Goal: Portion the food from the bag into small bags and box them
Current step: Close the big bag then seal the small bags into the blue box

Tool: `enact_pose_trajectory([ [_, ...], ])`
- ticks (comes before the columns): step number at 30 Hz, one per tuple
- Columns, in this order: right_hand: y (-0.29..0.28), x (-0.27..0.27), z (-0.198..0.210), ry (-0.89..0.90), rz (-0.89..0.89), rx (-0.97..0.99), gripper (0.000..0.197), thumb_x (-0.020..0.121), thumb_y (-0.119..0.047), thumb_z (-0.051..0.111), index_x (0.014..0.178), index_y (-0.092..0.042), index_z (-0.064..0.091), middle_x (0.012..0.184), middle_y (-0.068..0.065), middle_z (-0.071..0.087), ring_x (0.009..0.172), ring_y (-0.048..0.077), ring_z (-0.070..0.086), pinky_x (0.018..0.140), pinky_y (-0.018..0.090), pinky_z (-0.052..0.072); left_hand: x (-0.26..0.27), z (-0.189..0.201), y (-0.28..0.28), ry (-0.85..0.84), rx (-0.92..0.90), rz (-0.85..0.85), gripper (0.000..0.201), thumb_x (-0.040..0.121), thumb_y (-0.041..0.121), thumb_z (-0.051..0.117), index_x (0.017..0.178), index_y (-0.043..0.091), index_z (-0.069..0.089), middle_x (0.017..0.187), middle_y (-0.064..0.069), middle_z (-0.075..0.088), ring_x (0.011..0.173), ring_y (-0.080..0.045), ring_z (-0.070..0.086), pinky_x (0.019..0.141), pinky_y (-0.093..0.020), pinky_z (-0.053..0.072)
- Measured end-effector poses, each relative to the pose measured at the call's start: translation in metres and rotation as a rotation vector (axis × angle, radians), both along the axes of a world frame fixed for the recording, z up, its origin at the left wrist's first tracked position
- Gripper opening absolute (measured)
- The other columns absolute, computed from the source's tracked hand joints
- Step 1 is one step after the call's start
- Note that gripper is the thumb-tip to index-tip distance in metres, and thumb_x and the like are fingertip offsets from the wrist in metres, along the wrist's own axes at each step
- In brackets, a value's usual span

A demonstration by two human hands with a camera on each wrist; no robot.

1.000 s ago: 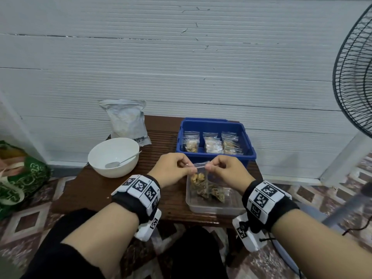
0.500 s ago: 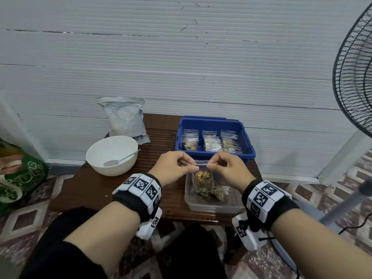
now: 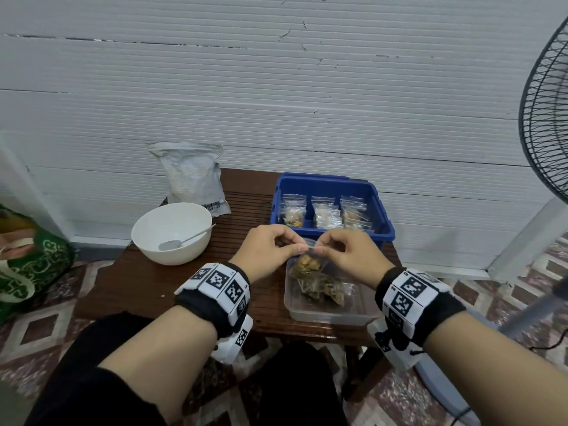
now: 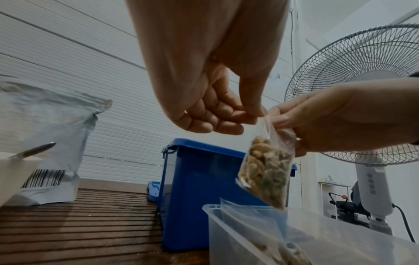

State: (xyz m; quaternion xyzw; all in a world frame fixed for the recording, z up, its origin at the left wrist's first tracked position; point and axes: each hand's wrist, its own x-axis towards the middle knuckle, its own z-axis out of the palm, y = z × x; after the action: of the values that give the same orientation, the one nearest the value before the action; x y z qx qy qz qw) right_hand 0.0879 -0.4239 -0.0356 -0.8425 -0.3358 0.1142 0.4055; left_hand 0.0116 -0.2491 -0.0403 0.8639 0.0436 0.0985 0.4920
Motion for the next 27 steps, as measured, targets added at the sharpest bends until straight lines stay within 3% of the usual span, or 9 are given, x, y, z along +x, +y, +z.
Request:
enact_pose_trajectory([
  [3,0.004,0.007,0.020,-0.088,0.013,-0.033,0.011,0.090,-0.019,0.064,0.079,-0.018,0.064,0.079,0.009,0.068,0.076,0.024,0.063,0.073,0.036,0.050,0.004,0.002,0.009,-0.037,-0.049,0.066,0.006,0.082,0.030,0.074,0.084,0.025,0.071,0.084,0.010,0.070,0.075,0.003,0.060,0.069,-0.011,0.046],
  [6,0.011,0.023,0.051,-0.129,-0.010,-0.039,0.015,0.091,-0.018,0.062,0.076,-0.020,0.061,0.073,0.004,0.063,0.066,0.013,0.052,0.063,0.026,0.042,0.013,0.000,0.024,-0.083,-0.083,0.233,0.008,0.088,0.033,0.066,0.085,0.025,0.068,0.090,0.007,0.069,0.085,-0.008,0.062,0.075,-0.018,0.047],
  [10,0.026,0.054,0.086,-0.166,-0.015,-0.133,0.011,0.091,-0.021,0.062,0.083,-0.012,0.064,0.077,0.004,0.061,0.069,0.015,0.051,0.064,0.027,0.041,0.025,-0.011,0.042,-0.019,-0.123,0.383,0.004,0.093,0.026,0.060,0.090,0.025,0.063,0.093,0.007,0.066,0.092,-0.011,0.061,0.085,-0.023,0.047],
  [14,0.051,0.083,0.102,-0.275,0.050,-0.367,0.008,0.091,-0.021,0.063,0.086,-0.014,0.063,0.076,-0.005,0.059,0.067,0.005,0.050,0.058,0.016,0.037,0.037,-0.020,0.056,0.069,-0.128,0.417,0.010,0.094,0.031,0.057,0.099,0.025,0.063,0.099,0.008,0.065,0.093,-0.007,0.058,0.077,-0.018,0.038],
  [16,0.065,0.094,0.105,-0.318,0.092,-0.483,0.008,0.091,-0.022,0.062,0.091,-0.015,0.064,0.079,-0.006,0.058,0.071,0.007,0.051,0.061,0.019,0.038,0.044,-0.022,0.060,0.094,-0.140,0.410,0.013,0.094,0.034,0.057,0.103,0.025,0.063,0.101,0.009,0.063,0.095,-0.005,0.055,0.081,-0.019,0.037],
  [20,0.095,0.112,0.093,-0.347,0.206,-0.694,0.014,0.091,-0.021,0.062,0.101,-0.013,0.066,0.094,0.000,0.065,0.090,0.015,0.056,0.081,0.027,0.044,0.059,-0.027,0.066,0.136,-0.173,0.357,0.032,0.093,0.041,0.057,0.117,0.021,0.064,0.111,0.009,0.063,0.104,-0.006,0.056,0.089,-0.021,0.039],
  [24,0.124,0.128,0.070,-0.346,0.305,-0.870,0.011,0.090,-0.022,0.063,0.098,-0.015,0.067,0.092,-0.003,0.064,0.086,0.013,0.055,0.075,0.025,0.039,0.070,-0.032,0.070,0.160,-0.224,0.305,0.036,0.091,0.042,0.060,0.122,0.024,0.060,0.109,0.012,0.062,0.099,-0.001,0.056,0.088,-0.019,0.038],
  [27,0.140,0.138,0.054,-0.283,0.375,-0.985,0.006,0.088,-0.019,0.064,0.093,-0.016,0.067,0.086,-0.004,0.065,0.077,0.010,0.057,0.064,0.023,0.044,0.073,-0.036,0.074,0.170,-0.270,0.266,0.037,0.090,0.038,0.062,0.124,0.023,0.058,0.105,0.014,0.063,0.097,0.004,0.056,0.087,-0.017,0.041],
])
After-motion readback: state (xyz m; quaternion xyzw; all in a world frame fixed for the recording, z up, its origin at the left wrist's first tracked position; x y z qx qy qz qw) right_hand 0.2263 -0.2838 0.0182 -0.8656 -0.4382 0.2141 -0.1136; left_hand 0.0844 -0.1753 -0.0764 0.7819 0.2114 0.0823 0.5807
